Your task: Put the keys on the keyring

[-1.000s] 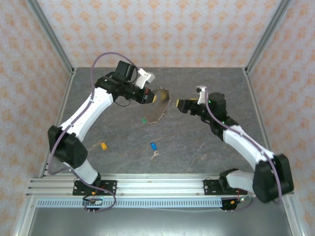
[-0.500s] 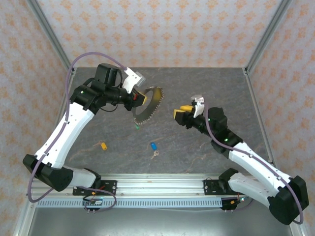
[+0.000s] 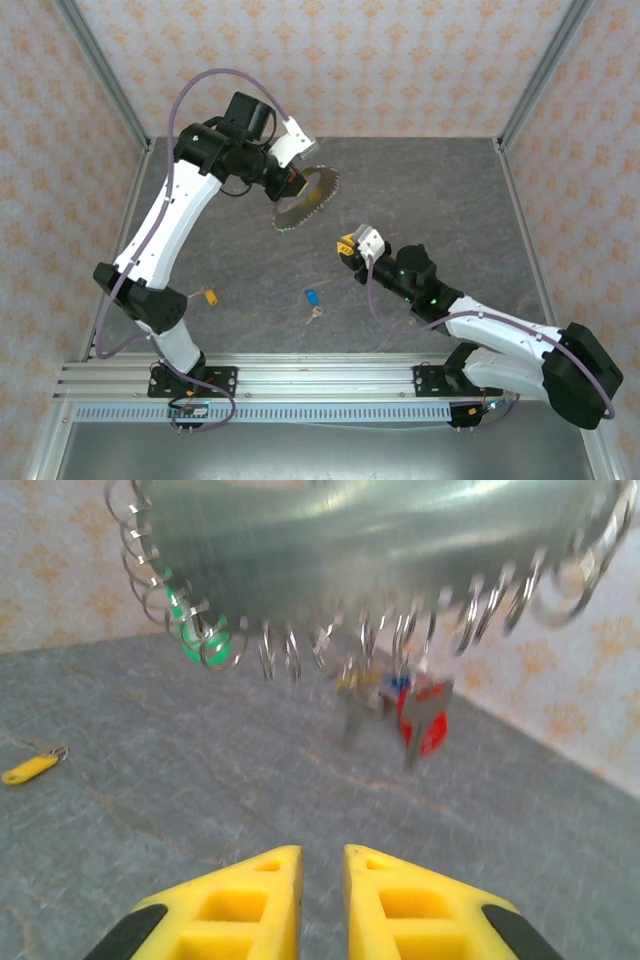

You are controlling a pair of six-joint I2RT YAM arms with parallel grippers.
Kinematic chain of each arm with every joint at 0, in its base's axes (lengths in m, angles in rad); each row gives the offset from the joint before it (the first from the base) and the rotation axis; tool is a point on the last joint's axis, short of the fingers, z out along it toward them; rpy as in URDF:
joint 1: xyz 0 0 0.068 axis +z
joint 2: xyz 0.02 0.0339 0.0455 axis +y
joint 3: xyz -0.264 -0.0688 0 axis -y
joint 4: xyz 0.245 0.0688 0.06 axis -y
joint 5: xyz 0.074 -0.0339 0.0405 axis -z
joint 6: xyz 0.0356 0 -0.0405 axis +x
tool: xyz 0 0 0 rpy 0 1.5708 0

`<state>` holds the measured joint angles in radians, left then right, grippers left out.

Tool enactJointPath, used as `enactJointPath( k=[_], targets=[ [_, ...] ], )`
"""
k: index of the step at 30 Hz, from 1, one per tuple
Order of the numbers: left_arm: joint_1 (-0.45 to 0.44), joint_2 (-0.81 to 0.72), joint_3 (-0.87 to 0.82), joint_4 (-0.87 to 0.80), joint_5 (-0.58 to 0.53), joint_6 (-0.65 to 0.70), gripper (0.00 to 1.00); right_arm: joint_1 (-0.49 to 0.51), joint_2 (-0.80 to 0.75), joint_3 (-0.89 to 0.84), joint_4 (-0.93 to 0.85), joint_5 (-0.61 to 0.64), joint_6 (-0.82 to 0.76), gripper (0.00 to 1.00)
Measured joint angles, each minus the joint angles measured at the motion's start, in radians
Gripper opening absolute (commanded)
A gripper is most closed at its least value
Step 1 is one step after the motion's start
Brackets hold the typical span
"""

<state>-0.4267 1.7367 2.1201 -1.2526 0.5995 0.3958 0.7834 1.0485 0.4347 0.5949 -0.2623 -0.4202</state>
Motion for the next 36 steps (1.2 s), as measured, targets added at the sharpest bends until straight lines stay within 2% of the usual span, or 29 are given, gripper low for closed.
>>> enactJointPath(
  k=[8,16,36],
  targets=[
    [-0.077,0.098,0.201,-0.167,-0.138,0.026,0.00,0.043,0.071,-0.004,0.178,-0.046,-0.050,0.17],
    [-0.125,0.114,0.268,-0.245,-0.214,0.026,0.00,0.076,0.191,-0.003,0.293,-0.071,-0.045,0.18],
    [-0.156,0.114,0.282,-0.284,-0.249,0.026,0.00,0.080,0.397,0.092,0.447,-0.113,0.028,0.19]
  ],
)
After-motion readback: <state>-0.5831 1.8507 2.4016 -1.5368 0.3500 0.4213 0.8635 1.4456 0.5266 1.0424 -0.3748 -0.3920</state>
